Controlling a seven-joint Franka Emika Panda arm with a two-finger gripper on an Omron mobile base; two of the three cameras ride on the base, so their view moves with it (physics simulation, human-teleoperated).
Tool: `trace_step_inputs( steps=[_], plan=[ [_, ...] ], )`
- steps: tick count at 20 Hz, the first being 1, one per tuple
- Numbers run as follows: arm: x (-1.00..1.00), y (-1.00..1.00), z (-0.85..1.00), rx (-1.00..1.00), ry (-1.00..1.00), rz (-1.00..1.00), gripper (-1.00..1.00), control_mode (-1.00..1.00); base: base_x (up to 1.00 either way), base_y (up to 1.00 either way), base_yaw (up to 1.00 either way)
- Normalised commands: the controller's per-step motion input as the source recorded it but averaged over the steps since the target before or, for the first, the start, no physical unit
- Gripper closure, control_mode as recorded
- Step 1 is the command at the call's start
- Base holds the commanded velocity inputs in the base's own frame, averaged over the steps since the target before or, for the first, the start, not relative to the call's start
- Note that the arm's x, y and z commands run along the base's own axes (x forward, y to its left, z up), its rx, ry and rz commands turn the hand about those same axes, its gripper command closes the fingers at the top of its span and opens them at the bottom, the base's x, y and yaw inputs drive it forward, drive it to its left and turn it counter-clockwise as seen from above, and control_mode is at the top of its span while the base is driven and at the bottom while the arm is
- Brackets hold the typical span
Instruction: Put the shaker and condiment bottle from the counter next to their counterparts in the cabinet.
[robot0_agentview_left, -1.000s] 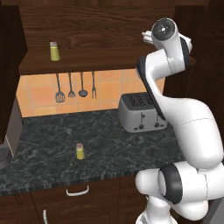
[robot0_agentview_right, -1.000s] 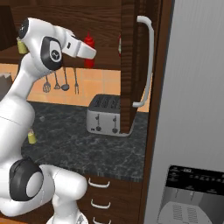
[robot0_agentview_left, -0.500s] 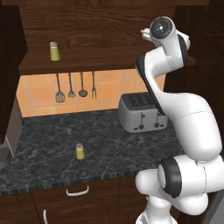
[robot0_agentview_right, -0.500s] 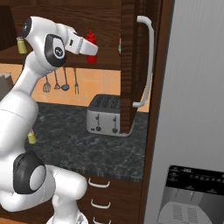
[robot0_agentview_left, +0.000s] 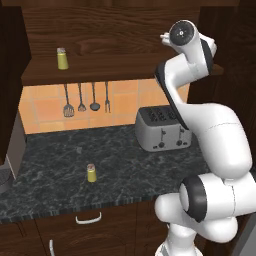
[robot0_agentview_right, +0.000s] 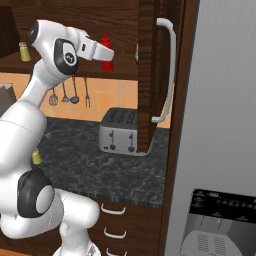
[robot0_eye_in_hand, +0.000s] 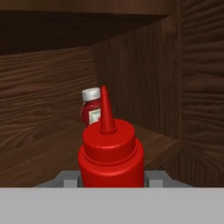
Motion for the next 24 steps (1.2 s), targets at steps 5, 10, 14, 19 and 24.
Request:
trace_step_inputs(
  steps=[5, 10, 14, 19, 24],
  plan=[
    [0.25, -0.01, -0.28, 0.00, -0.04, 0.00, 1.00, -1.00, 0.00, 0.00, 0.00],
    [0.32, -0.12, -0.01, 0.00, 0.00, 0.00, 1.00, -1.00, 0.00, 0.00, 0.00],
    [0.29, -0.14, 0.00, 0.00, 0.00, 0.00, 1.00, -1.00, 0.00, 0.00, 0.00],
    [0.28, -0.03, 0.00, 0.00, 0.00, 0.00, 1.00, -1.00, 0.00, 0.00, 0.00],
    [0.35, -0.01, 0.00, 0.00, 0.00, 0.00, 1.00, -1.00, 0.00, 0.00, 0.00]
  ],
)
